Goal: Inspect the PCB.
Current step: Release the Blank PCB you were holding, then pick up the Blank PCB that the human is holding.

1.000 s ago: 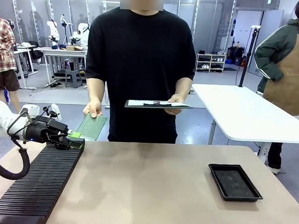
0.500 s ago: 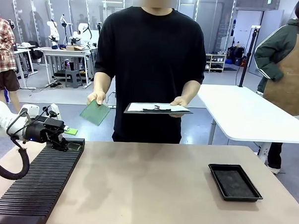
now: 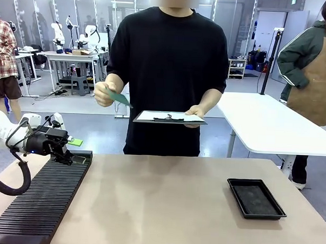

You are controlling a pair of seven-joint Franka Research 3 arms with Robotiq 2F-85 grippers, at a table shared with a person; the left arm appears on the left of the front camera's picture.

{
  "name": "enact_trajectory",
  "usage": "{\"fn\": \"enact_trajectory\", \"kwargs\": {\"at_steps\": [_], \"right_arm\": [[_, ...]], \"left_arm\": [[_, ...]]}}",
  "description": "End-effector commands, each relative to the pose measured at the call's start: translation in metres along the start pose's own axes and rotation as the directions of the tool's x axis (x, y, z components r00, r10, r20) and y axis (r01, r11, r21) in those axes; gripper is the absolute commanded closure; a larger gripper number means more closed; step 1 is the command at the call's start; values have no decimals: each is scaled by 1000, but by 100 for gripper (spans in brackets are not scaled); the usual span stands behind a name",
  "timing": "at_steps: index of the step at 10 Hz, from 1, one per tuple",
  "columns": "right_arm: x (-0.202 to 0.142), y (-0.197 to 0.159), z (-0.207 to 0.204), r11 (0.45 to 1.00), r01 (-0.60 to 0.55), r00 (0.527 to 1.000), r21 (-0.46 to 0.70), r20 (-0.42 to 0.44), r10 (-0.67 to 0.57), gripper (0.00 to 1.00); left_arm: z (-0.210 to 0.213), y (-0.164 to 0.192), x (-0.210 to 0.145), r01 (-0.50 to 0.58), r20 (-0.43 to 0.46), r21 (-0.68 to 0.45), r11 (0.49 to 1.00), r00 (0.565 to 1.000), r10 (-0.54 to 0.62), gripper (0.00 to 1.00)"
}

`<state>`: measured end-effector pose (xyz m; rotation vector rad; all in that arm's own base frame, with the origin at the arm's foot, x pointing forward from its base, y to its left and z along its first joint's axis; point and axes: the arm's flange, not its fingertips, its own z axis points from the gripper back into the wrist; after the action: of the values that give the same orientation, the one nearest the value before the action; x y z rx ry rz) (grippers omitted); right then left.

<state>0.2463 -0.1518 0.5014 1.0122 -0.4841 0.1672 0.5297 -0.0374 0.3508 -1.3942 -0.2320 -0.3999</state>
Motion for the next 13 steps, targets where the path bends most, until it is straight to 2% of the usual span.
{"fn": "enact_trajectory", "kwargs": {"at_steps": [1,11,12,13], "right_arm": [[1,0,0,1000,-19,1000,12,8,19,0],[1,0,0,1000,-19,1000,12,8,19,0],[1,0,0,1000,-19,1000,12,8,19,0],[1,0,0,1000,-19,1000,12,8,19,0]], "left_arm": [[-2,0,0,0,-4,-2,1000,1000,0,0],[-1,0,0,0,-1,-1,1000,1000,0,0],[8,-37,13,-3,31,13,1000,1000,2,0],[25,-78,15,-11,13,120,993,1000,9,0]]}}
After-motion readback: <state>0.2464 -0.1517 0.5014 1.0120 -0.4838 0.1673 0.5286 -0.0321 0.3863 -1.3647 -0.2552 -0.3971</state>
